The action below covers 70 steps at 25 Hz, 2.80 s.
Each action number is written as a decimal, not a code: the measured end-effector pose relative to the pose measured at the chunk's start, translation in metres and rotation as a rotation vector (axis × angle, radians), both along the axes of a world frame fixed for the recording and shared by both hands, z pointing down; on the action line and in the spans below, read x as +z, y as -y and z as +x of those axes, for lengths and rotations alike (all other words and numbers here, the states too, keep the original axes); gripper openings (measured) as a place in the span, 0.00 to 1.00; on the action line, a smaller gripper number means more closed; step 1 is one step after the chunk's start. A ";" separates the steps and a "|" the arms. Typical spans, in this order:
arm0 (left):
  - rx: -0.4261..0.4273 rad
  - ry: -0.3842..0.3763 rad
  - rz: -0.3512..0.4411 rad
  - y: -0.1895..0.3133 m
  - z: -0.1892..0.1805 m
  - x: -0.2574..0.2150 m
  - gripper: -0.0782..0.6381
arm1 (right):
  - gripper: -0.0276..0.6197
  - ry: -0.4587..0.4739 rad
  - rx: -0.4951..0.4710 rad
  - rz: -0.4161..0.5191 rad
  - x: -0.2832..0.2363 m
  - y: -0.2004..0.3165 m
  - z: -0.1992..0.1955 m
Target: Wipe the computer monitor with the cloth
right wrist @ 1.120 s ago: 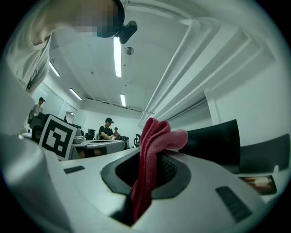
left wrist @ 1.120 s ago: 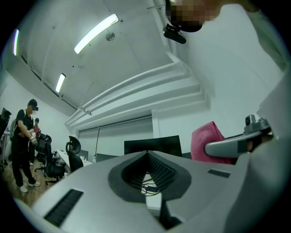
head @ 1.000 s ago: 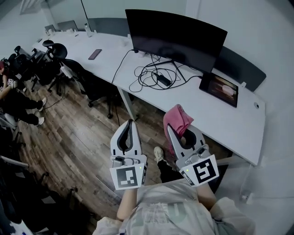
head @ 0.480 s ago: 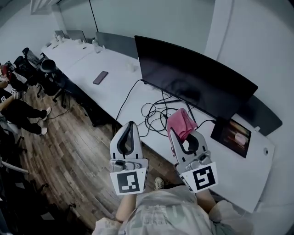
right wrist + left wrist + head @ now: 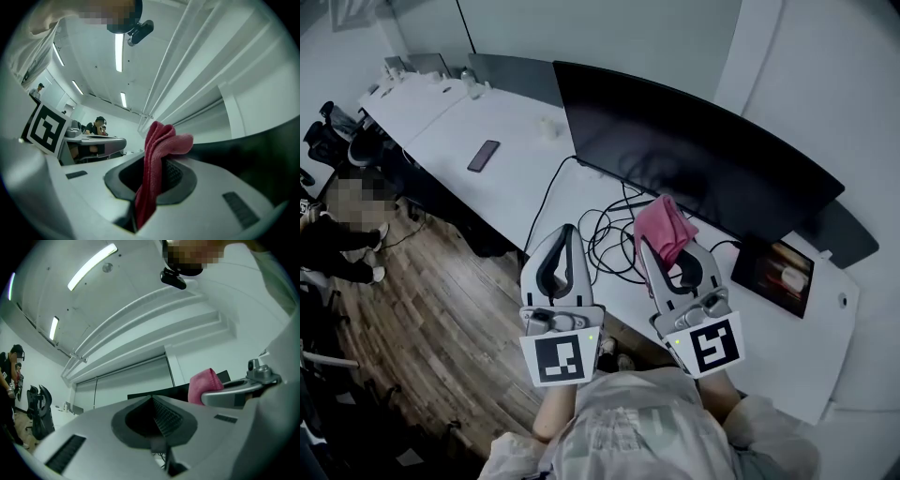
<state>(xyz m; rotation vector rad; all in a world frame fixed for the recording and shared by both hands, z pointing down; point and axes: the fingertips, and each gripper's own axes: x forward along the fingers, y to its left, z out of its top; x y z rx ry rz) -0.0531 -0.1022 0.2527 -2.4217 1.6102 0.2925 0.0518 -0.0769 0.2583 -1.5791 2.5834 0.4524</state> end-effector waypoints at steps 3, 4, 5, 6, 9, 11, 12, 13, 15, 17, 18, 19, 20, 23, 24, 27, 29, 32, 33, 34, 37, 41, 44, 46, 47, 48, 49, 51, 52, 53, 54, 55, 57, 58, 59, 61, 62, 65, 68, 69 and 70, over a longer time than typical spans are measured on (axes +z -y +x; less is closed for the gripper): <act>0.040 0.003 0.003 0.007 0.002 -0.003 0.13 | 0.13 -0.003 0.033 0.027 -0.008 0.007 -0.001; 0.047 0.004 0.006 0.009 0.001 -0.005 0.13 | 0.13 0.002 0.044 0.033 -0.010 0.010 -0.002; 0.052 0.000 0.007 0.012 0.000 -0.006 0.13 | 0.13 0.005 0.052 0.033 -0.011 0.012 -0.003; 0.055 -0.006 0.006 0.014 -0.002 -0.007 0.13 | 0.13 0.007 0.057 0.029 -0.010 0.014 -0.005; 0.059 -0.011 0.008 0.016 -0.007 -0.007 0.13 | 0.13 0.010 0.059 0.031 -0.010 0.014 -0.010; 0.060 -0.008 0.014 0.016 -0.009 -0.007 0.13 | 0.13 0.021 0.059 0.036 -0.011 0.015 -0.012; 0.064 -0.009 0.014 0.016 -0.009 -0.007 0.13 | 0.13 0.019 0.061 0.043 -0.011 0.015 -0.012; 0.071 -0.010 0.011 0.016 -0.008 -0.006 0.13 | 0.13 0.019 0.061 0.048 -0.012 0.016 -0.013; 0.100 -0.013 0.000 0.015 -0.004 -0.002 0.13 | 0.13 0.041 0.055 0.033 -0.011 0.013 -0.016; 0.145 -0.021 -0.011 0.015 0.006 -0.001 0.13 | 0.13 0.043 0.079 0.029 -0.013 0.008 -0.010; 0.175 -0.025 -0.011 0.015 0.014 -0.002 0.13 | 0.13 0.034 0.110 0.036 -0.016 0.005 -0.002; 0.210 -0.028 -0.007 0.015 0.024 -0.004 0.13 | 0.13 0.020 0.153 0.043 -0.020 0.002 0.009; 0.247 -0.028 0.000 0.015 0.036 -0.007 0.13 | 0.13 0.003 0.203 0.049 -0.023 -0.001 0.023; 0.379 -0.023 0.030 0.011 0.080 -0.013 0.13 | 0.13 -0.073 0.381 0.063 -0.034 -0.013 0.079; 0.435 -0.031 0.036 0.007 0.099 -0.015 0.13 | 0.13 -0.105 0.445 0.070 -0.038 -0.018 0.100; 0.606 -0.054 0.060 -0.008 0.164 -0.028 0.13 | 0.13 -0.197 0.626 0.093 -0.050 -0.037 0.163; 0.696 -0.058 0.076 -0.019 0.204 -0.038 0.13 | 0.13 -0.243 0.728 0.090 -0.057 -0.049 0.202; 0.785 -0.061 0.082 -0.028 0.250 -0.048 0.13 | 0.13 -0.308 0.844 0.075 -0.068 -0.060 0.253; 0.805 -0.060 0.081 -0.030 0.262 -0.051 0.13 | 0.13 -0.322 0.868 0.081 -0.073 -0.062 0.268; 0.820 -0.059 0.081 -0.031 0.273 -0.054 0.13 | 0.13 -0.328 0.885 0.088 -0.077 -0.061 0.282; 0.846 -0.047 0.081 -0.032 0.299 -0.058 0.13 | 0.13 -0.340 0.905 0.047 -0.078 -0.054 0.321; 0.855 -0.020 0.070 -0.030 0.317 -0.054 0.13 | 0.13 -0.317 0.883 -0.046 -0.061 -0.039 0.357; 0.850 -0.009 0.058 -0.027 0.322 -0.048 0.13 | 0.13 -0.254 0.848 -0.080 -0.051 -0.031 0.375; 0.844 -0.005 0.047 -0.025 0.324 -0.044 0.13 | 0.13 -0.230 0.819 -0.095 -0.047 -0.026 0.380; 0.841 -0.004 0.041 -0.024 0.325 -0.041 0.13 | 0.13 -0.225 0.804 -0.099 -0.046 -0.024 0.380; 0.839 -0.001 0.036 -0.023 0.325 -0.039 0.13 | 0.13 -0.222 0.791 -0.101 -0.045 -0.023 0.380; 0.838 0.002 0.032 -0.022 0.326 -0.037 0.13 | 0.13 -0.220 0.781 -0.101 -0.045 -0.022 0.380; 0.836 0.008 0.028 -0.020 0.327 -0.034 0.13 | 0.13 -0.217 0.769 -0.099 -0.043 -0.023 0.378; 0.837 0.010 0.025 -0.019 0.328 -0.032 0.13 | 0.13 -0.218 0.763 -0.100 -0.042 -0.023 0.378; 0.838 0.011 0.022 -0.018 0.330 -0.031 0.13 | 0.13 -0.219 0.757 -0.105 -0.039 -0.022 0.378; 0.839 0.011 0.020 -0.018 0.331 -0.029 0.13 | 0.13 -0.221 0.751 -0.112 -0.034 -0.022 0.377; 0.842 0.013 0.018 -0.017 0.333 -0.027 0.13 | 0.13 -0.225 0.745 -0.121 -0.029 -0.021 0.377; 0.849 0.019 0.008 -0.017 0.338 -0.020 0.13 | 0.13 -0.235 0.737 -0.145 -0.015 -0.019 0.377; 0.853 0.024 0.000 -0.016 0.340 -0.015 0.13 | 0.13 -0.238 0.732 -0.158 -0.007 -0.019 0.377; 0.856 0.031 -0.009 -0.015 0.343 -0.010 0.13 | 0.13 -0.238 0.727 -0.171 0.003 -0.018 0.376; 0.859 0.047 -0.036 -0.013 0.348 0.005 0.13 | 0.13 -0.233 0.718 -0.202 0.023 -0.018 0.376; 0.860 0.054 -0.051 -0.012 0.350 0.012 0.13 | 0.13 -0.231 0.715 -0.221 0.035 -0.018 0.375; 0.860 0.071 -0.090 -0.011 0.354 0.034 0.13 | 0.13 -0.236 0.707 -0.288 0.074 -0.018 0.375; 0.860 0.071 -0.108 -0.006 0.361 0.053 0.13 | 0.13 -0.212 0.688 -0.329 0.106 -0.012 0.376; 0.861 0.067 -0.112 -0.005 0.363 0.061 0.13 | 0.13 -0.199 0.684 -0.345 0.118 -0.012 0.377; 0.862 0.065 -0.116 -0.005 0.363 0.070 0.13 | 0.13 -0.184 0.681 -0.366 0.134 -0.012 0.378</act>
